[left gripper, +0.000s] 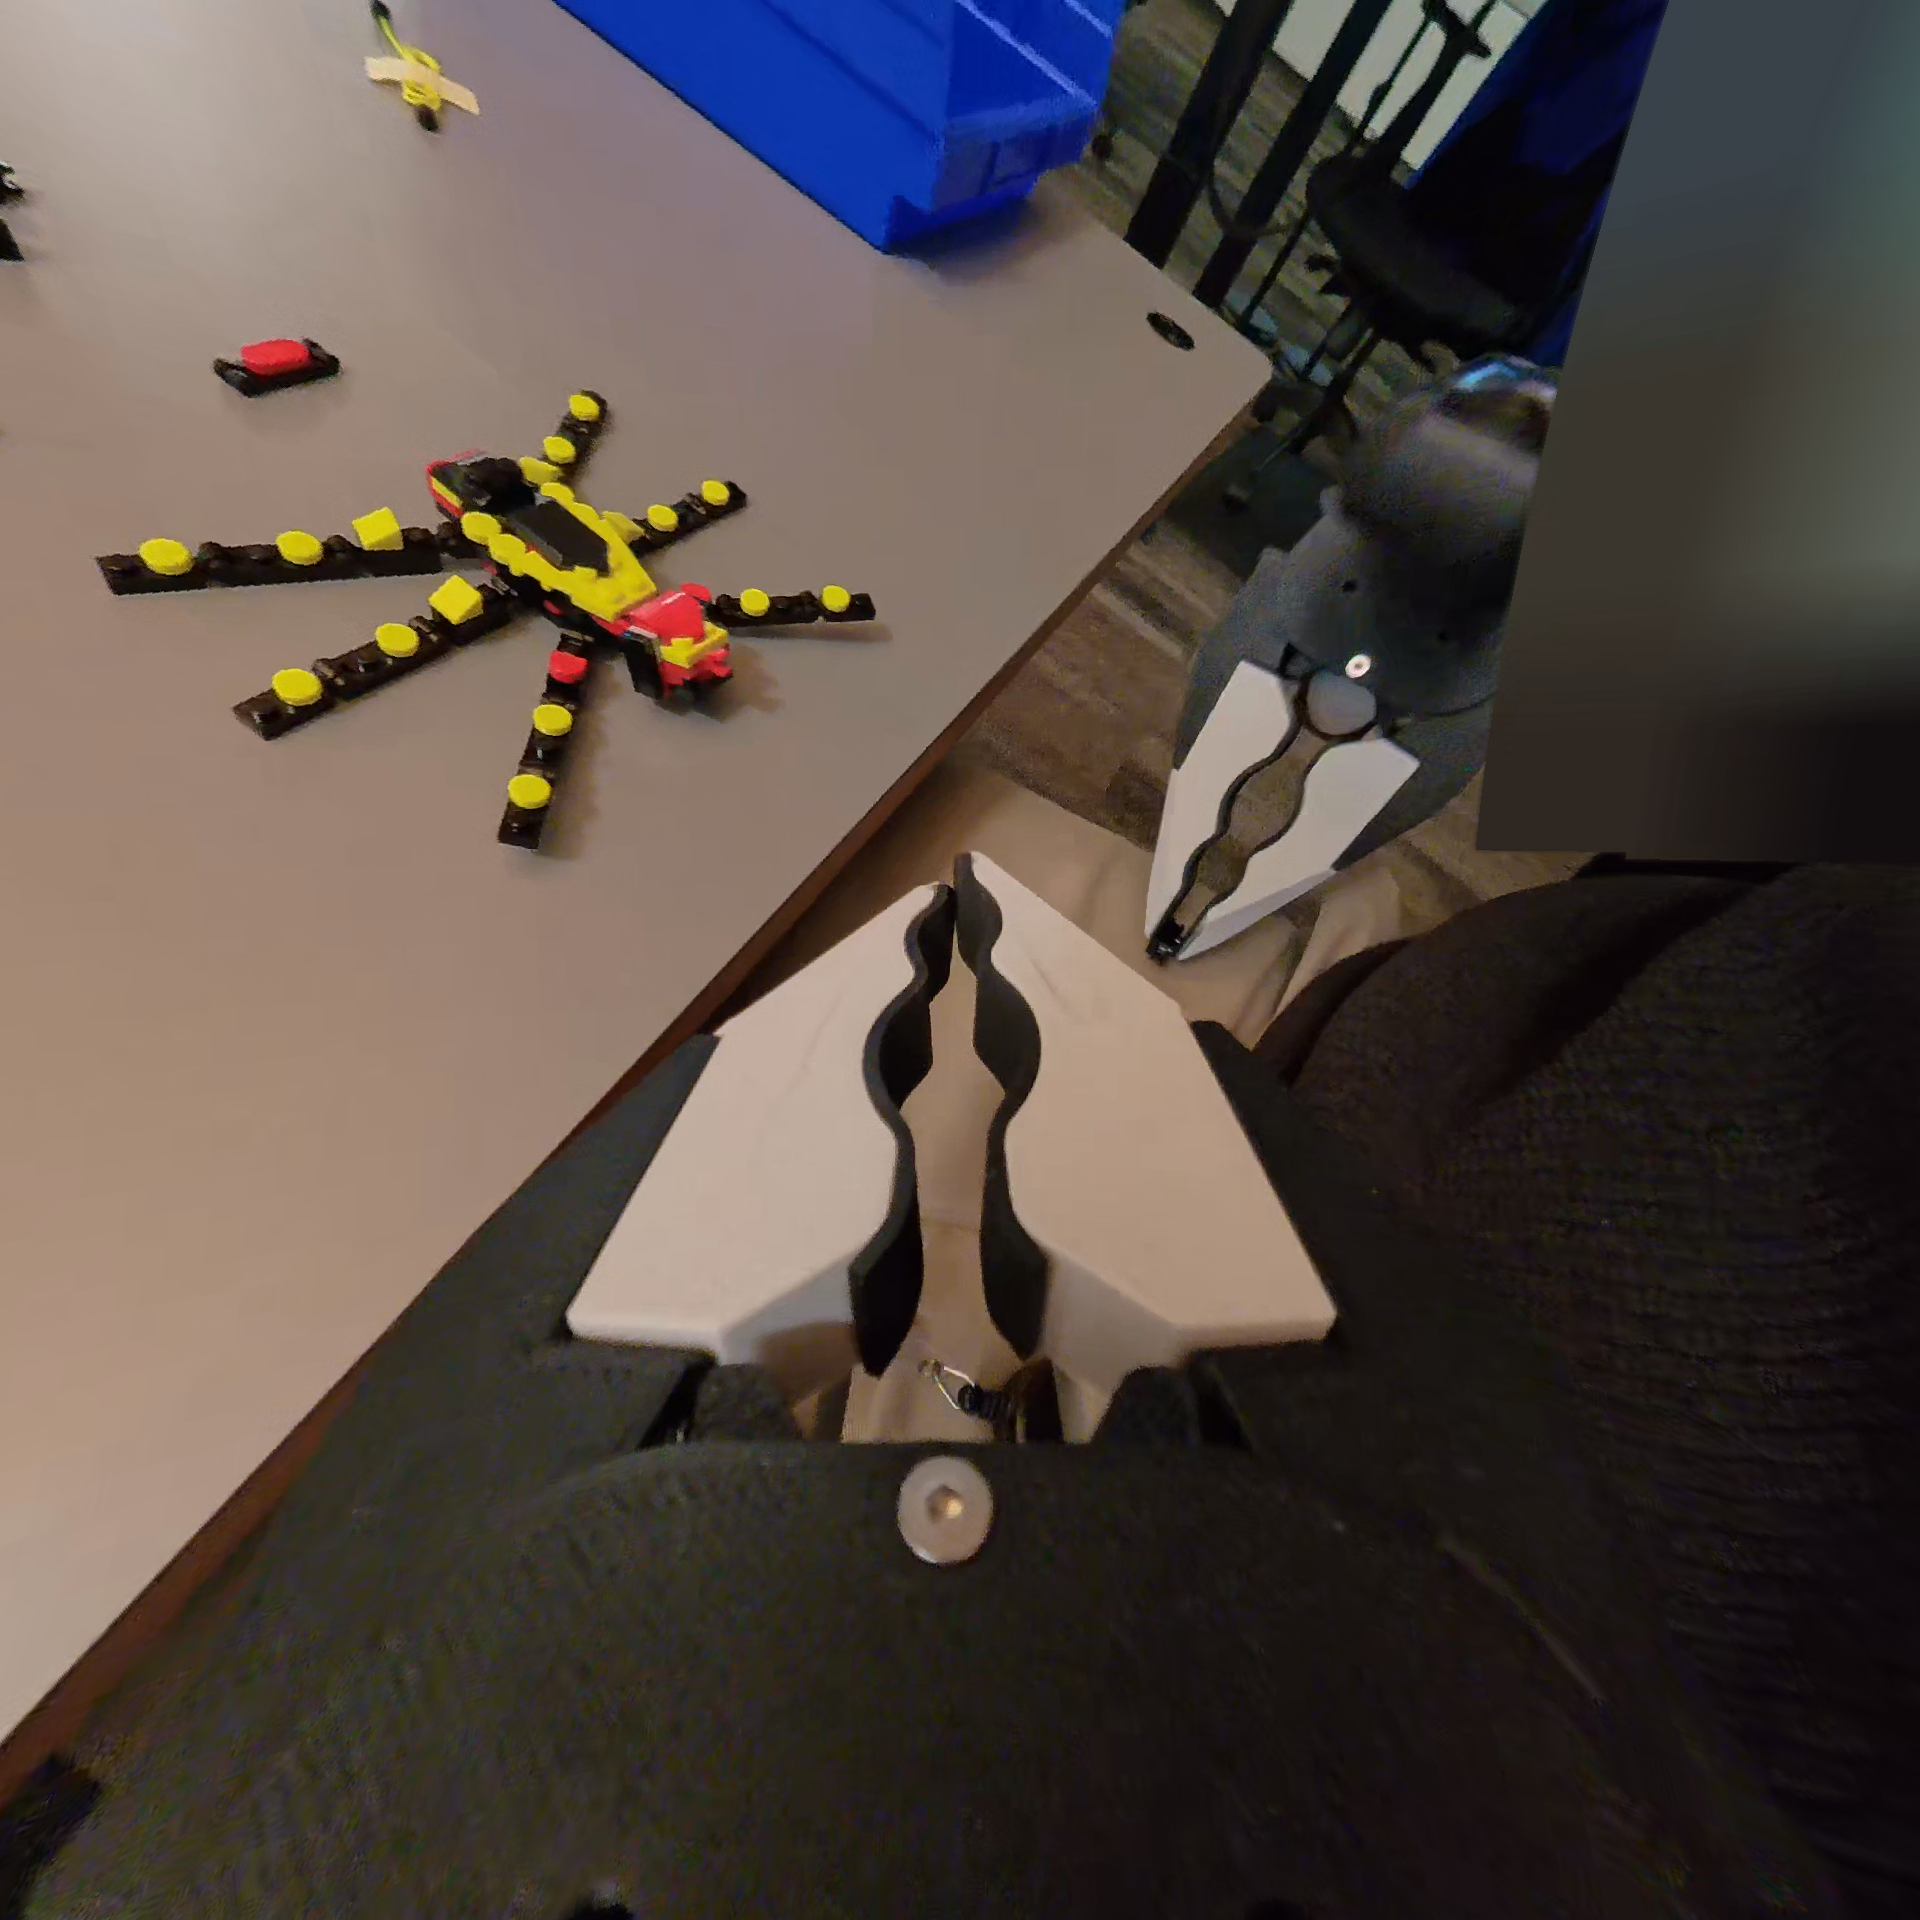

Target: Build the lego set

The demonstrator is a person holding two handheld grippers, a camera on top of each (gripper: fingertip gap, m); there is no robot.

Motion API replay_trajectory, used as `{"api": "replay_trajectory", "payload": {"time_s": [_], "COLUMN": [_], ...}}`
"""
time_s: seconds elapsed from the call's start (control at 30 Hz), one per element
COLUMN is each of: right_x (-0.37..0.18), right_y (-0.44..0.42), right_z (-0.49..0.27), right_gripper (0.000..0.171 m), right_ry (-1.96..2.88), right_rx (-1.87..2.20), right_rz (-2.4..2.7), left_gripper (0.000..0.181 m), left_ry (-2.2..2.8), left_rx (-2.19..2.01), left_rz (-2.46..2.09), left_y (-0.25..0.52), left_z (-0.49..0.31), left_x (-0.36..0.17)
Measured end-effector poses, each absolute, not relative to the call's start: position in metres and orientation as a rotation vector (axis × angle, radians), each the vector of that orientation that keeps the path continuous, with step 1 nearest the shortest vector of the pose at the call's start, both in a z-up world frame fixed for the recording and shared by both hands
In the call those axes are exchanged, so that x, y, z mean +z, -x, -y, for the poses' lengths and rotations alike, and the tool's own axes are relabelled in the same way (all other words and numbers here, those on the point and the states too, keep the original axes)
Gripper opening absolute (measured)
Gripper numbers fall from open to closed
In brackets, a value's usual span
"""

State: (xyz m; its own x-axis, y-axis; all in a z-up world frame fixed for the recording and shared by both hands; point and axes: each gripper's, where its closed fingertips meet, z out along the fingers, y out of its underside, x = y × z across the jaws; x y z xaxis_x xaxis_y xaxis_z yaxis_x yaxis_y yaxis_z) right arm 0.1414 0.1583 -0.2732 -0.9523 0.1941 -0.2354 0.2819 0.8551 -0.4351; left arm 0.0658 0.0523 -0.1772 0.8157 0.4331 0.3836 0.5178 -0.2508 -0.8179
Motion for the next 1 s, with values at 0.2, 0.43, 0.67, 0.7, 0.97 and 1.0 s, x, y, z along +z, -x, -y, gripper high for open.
{"api": "replay_trajectory", "payload": {"time_s": [0.2,0.43,0.67,0.7,0.97,1.0], "right_x": [-0.171,-0.200,-0.228,-0.232,-0.165,-0.151], "right_y": [-0.068,0.110,0.164,0.169,0.192,0.195], "right_z": [-0.121,-0.179,-0.166,-0.166,-0.173,-0.177], "right_gripper": [0.006,0.006,0.006,0.006,0.039,0.043], "right_ry": [-0.507,-1.128,-1.114,-1.106,-1.092,-1.093], "right_rx": [-1.537,-1.350,-1.164,-1.098,-1.521,-1.643], "right_rz": [-2.626,-3.057,-3.023,-3.046,-3.075,-3.082], "left_gripper": [0.000,0.000,0.031,0.040,0.071,0.078], "left_ry": [1.738,1.539,1.562,1.603,1.649,1.635], "left_rx": [-0.108,-0.052,0.097,0.154,0.191,0.146], "left_rz": [0.819,0.991,1.036,1.042,0.992,0.980], "left_y": [-0.041,0.024,0.096,0.107,0.160,0.161], "left_z": [-0.041,-0.018,0.003,0.007,0.013,0.009], "left_x": [-0.167,-0.161,-0.159,-0.162,-0.155,-0.153]}}
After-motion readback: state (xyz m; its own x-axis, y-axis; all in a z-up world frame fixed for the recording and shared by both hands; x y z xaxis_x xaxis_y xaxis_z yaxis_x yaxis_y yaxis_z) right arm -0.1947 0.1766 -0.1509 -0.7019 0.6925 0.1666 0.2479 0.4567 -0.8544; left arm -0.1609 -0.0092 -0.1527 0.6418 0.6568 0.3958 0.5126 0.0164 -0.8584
